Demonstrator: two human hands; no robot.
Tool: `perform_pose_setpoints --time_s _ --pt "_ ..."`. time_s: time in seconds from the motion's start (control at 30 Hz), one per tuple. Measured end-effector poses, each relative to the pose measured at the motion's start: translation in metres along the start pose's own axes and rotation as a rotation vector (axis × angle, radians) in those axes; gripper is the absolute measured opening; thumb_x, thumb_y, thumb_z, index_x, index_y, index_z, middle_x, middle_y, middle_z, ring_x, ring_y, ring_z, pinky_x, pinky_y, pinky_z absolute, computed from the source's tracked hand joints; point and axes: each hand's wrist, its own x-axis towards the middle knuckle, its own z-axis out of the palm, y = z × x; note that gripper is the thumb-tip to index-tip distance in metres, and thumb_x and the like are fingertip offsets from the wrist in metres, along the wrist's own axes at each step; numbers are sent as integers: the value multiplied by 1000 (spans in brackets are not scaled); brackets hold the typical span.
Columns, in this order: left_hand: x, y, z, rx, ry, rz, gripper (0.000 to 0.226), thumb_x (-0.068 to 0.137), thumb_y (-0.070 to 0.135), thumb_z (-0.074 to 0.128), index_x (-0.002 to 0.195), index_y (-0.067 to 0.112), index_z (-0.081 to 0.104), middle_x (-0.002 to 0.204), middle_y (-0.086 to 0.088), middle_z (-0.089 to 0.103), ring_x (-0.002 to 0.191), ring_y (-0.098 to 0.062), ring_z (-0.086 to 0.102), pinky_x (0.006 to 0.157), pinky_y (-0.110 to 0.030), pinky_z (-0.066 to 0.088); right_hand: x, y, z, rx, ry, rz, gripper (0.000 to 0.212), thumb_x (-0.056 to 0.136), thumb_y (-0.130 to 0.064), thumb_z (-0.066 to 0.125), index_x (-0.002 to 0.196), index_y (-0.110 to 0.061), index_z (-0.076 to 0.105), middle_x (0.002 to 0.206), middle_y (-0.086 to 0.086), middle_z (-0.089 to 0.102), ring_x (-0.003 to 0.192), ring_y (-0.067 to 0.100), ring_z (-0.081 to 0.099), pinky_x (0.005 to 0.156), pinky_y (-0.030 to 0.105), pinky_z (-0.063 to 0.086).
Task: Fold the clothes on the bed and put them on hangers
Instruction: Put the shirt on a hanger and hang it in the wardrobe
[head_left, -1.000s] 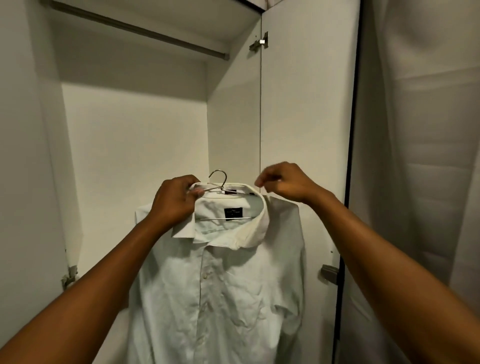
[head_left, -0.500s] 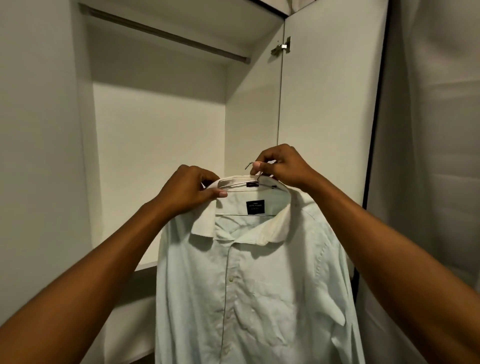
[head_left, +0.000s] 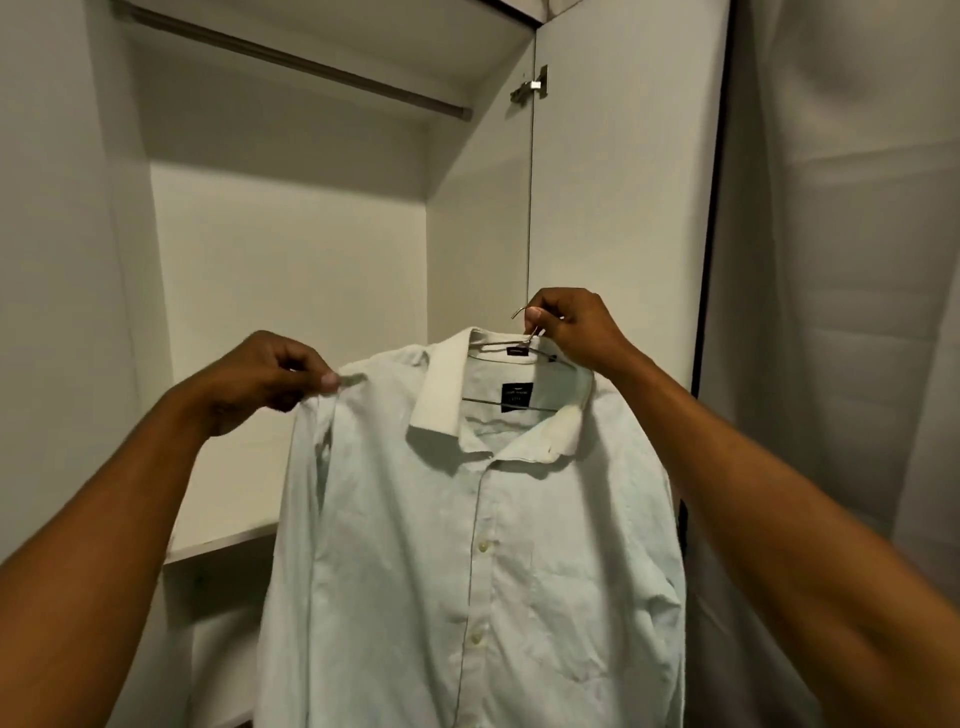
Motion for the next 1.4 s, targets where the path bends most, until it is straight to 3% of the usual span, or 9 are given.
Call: perform_pose_setpoints --time_s 0.17,0.3,0.43,0.63,0.87,1.0,1.13,1.3,1.4 --pt "-7 33 35 -118 195 162 24 76 16 83 87 0 69 80 -2 69 74 -12 63 73 -32 49 -4 11 -9 90 -4 31 24 99 -21 64 78 -20 74 79 -6 75 77 7 69 76 29 53" --pt "-15 62 49 247 494 437 20 72 2 88 72 12 71 77 2 70 75 -17 68 64 -33 54 -6 14 -9 -112 -71 -31 26 93 -21 67 68 -25 73 71 -9 71 72 4 65 76 40 57" --pt "-32 80 49 310 451 545 17 71 4 90 75 10 75 78 -2 70 74 -18 67 67 -34 55 -10 11 -3 -229 -101 -88 23 94 -34 63 72 -30 70 76 -12 69 75 13 65 71 37 54" --pt "-29 73 41 321 243 166 16 66 11 91 77 14 80 74 -2 75 67 -11 68 66 -33 54 -18 4 15 -483 5 -326 16 92 -22 63 79 -15 71 78 -7 63 69 26 60 60 32 47" --pt "-32 32 51 113 194 74 26 86 34 75 109 23 77 97 0 76 92 -17 72 83 -35 58 -16 16 31 -454 65 -259 14 92 -25 64 85 -17 74 83 -3 68 77 26 63 63 30 43" --pt "-18 -7 65 364 -55 -137 23 85 35 81 106 27 76 100 1 75 98 -26 70 83 -40 57 -8 21 26 -347 76 -241 16 96 -29 65 88 -18 73 87 -5 69 77 22 61 66 28 36" --pt "-5 -11 67 382 140 -94 13 76 17 89 85 23 81 82 3 76 87 -26 71 77 -45 59 -2 29 14 -387 47 -243 16 96 -30 65 89 -19 74 88 -5 69 76 22 60 65 27 34" --pt "13 18 84 459 39 55 42 90 36 75 131 32 64 124 14 65 112 -10 62 95 -35 51 4 37 13 -244 6 -160 19 96 -33 67 82 -23 76 85 -9 71 78 15 64 67 31 46" --pt "41 42 131 577 68 194 37 88 48 74 121 31 67 109 11 68 100 -12 62 86 -33 51 5 29 20 -58 6 -170 20 96 -30 69 81 -20 77 81 -12 73 79 7 67 74 29 56"
